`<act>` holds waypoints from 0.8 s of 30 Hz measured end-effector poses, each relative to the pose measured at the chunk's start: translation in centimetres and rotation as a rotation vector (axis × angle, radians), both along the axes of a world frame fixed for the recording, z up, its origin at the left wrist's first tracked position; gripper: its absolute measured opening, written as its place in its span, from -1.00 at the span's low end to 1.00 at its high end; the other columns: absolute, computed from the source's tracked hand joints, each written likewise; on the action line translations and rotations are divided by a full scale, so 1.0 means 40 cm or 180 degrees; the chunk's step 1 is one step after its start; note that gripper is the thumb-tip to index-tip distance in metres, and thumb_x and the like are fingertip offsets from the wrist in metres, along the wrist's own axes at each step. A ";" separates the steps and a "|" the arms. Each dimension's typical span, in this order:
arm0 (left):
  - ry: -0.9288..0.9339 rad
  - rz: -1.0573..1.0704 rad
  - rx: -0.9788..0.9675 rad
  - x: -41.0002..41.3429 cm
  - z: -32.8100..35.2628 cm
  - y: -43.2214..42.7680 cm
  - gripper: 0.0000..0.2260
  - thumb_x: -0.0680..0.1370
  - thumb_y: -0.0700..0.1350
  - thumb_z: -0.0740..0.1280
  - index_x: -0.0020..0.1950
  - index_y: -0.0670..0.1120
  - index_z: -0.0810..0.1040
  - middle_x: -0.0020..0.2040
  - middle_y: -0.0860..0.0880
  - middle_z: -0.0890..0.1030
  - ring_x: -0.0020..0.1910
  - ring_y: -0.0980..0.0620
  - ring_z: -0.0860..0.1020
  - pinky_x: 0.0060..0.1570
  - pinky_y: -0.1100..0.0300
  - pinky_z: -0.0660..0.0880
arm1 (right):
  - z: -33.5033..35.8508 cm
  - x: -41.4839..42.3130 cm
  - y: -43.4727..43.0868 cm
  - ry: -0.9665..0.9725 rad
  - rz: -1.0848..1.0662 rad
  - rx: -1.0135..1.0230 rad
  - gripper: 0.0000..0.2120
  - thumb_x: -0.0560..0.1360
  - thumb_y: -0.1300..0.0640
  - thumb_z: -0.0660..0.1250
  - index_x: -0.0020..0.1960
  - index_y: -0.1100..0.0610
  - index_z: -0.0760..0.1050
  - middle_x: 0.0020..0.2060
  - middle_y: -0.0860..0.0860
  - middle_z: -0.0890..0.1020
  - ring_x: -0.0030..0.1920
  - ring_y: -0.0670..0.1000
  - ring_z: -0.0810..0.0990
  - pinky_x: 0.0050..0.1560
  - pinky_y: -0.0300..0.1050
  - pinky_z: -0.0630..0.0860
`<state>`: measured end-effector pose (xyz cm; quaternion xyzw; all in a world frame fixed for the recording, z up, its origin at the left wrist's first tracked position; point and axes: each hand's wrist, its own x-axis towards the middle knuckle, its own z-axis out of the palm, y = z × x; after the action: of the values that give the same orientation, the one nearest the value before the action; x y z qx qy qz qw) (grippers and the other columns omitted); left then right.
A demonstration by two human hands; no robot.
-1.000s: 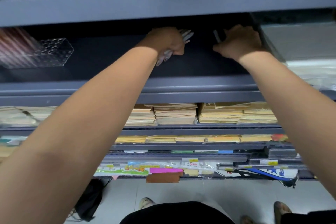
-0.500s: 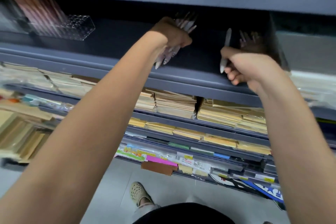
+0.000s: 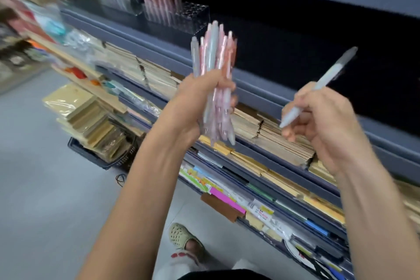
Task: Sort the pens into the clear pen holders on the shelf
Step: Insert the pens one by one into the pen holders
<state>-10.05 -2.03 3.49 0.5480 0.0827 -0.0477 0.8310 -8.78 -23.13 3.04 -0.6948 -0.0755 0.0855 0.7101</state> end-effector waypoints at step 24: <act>-0.0270 0.1119 -0.0929 0.044 -0.120 0.764 -0.71 0.37 -0.29 0.39 0.06 -0.21 0.46 -0.24 -0.12 0.50 -0.36 -0.05 0.52 -0.32 0.15 0.54 | -0.079 0.217 0.841 -0.0203 0.0900 -0.0229 -0.85 0.49 0.14 0.42 -0.04 0.17 0.48 -0.31 0.15 0.67 -0.39 0.06 0.62 -0.35 -0.19 0.56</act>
<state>-8.29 28.51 -1.30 0.4008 0.1342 0.1094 0.8997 -0.10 10.49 -0.11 -0.7046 -0.1921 0.1651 0.6628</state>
